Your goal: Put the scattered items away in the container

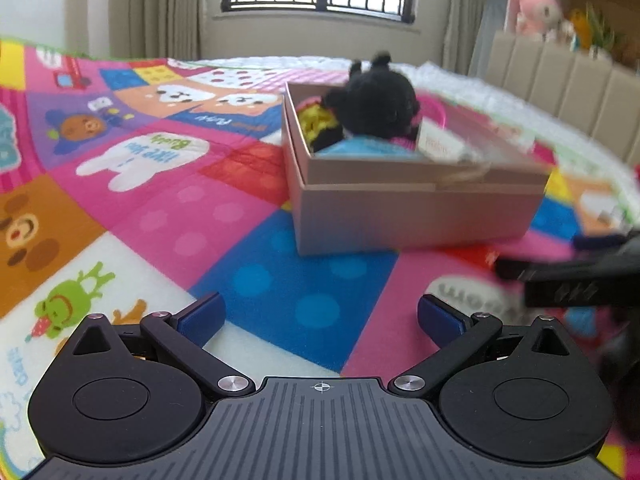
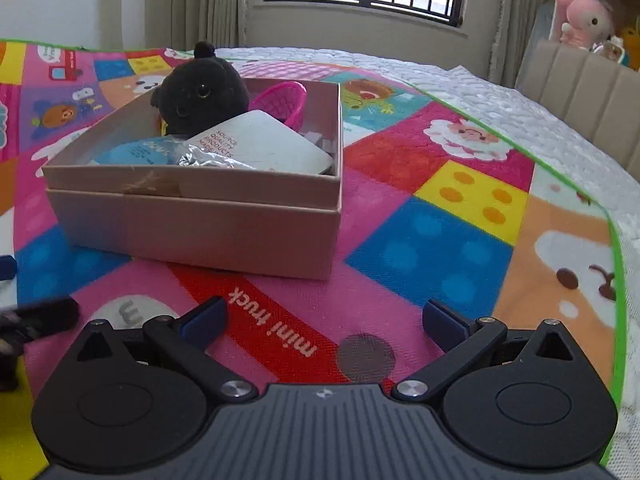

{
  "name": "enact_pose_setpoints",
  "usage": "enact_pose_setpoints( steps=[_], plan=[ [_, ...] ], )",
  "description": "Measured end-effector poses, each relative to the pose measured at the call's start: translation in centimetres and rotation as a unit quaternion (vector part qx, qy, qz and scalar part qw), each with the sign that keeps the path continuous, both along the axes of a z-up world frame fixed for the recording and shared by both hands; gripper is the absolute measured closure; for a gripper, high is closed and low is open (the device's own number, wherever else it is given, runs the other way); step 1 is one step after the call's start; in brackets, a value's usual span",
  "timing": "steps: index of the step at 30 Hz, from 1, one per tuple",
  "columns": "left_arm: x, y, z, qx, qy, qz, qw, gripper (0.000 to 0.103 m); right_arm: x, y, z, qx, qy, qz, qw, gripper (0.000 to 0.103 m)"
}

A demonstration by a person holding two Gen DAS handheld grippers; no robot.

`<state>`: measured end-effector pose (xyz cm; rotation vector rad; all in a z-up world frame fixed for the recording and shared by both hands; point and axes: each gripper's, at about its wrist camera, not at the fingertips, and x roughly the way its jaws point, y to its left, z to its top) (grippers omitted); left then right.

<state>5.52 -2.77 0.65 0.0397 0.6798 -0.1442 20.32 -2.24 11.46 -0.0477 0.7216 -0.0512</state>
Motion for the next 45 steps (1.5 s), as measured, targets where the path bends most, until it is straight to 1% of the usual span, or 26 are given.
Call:
enact_pose_setpoints(
  steps=[3, 8, 11, 13, 17, 20, 25, 45],
  plan=[
    [-0.1, -0.2, -0.1, 0.003, -0.004, 0.009, 0.9999, 0.0, -0.3, -0.1, -0.3, 0.011, -0.005, -0.011, 1.0, 0.0],
    [-0.3, -0.1, -0.4, 0.001, -0.015, 0.011, 0.9998, 0.0, -1.5, 0.5, -0.4, -0.003, -0.028, -0.017, 0.999, 0.0],
    [-0.2, 0.1, -0.4, -0.006, -0.015, 0.012, 0.9998, 0.0, -1.4, 0.5, -0.4, -0.006, -0.029, -0.018, 0.999, 0.0],
    [-0.3, 0.1, -0.2, -0.006, -0.017, 0.014, 0.9997, 0.0, -1.4, 0.3, -0.5, 0.001, -0.027, -0.019, 0.999, 0.0],
    [-0.2, -0.5, -0.1, 0.012, -0.01, 0.02, 0.9997, 0.0, -1.4, -0.2, -0.5, 0.019, -0.026, -0.02, 0.999, 0.0],
    [-0.3, -0.7, -0.2, 0.019, -0.013, 0.022, 0.9995, 0.0, -1.4, -0.1, -0.6, 0.02, -0.024, -0.02, 0.999, 0.0],
    [-0.2, -0.3, -0.2, 0.005, -0.01, 0.022, 0.9997, 0.0, -1.4, -0.1, -0.6, 0.019, -0.024, -0.02, 0.999, 0.0],
    [-0.2, -0.4, -0.2, 0.008, -0.01, 0.022, 0.9997, 0.0, -1.4, -0.1, -0.5, 0.019, -0.024, -0.021, 0.999, 0.0]
  ],
)
